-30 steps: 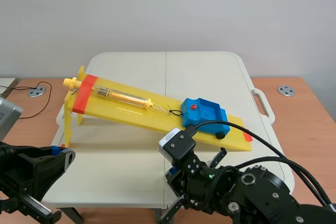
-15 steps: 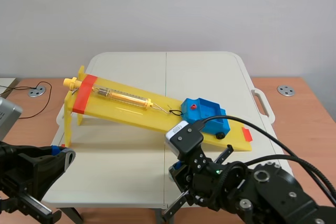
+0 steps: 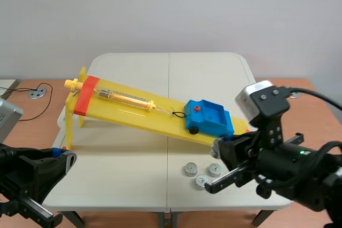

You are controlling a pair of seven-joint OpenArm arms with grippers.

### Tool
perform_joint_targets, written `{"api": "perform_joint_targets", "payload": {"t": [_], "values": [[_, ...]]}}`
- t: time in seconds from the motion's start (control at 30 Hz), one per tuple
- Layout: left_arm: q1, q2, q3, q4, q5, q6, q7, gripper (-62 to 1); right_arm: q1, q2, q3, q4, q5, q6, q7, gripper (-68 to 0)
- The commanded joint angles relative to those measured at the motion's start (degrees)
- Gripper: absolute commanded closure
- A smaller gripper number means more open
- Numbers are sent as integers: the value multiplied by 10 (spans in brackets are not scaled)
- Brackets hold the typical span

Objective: Place the four metal weights on the blue cart on the ramp.

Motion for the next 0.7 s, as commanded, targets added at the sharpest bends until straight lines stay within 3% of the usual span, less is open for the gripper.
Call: {"api": "perform_joint_targets", "payload": {"t": [0.0, 0.13, 0.33, 0.67], "values": [[-11, 3, -8, 25, -42, -14, -54, -27, 23, 10, 33, 65, 91, 5, 52, -6], [-11, 3, -8, 25, -42, -14, -52, -27, 32, -4, 84, 69, 138, 5, 47, -6], [-11, 3, -8, 25, -42, -14, -50, -27, 86, -51, 112, 44, 138, 4, 44, -6], [-11, 3, -8, 25, -42, -14, -49, -27, 201, -110, 112, -74, 138, 4, 43, -6]]}}
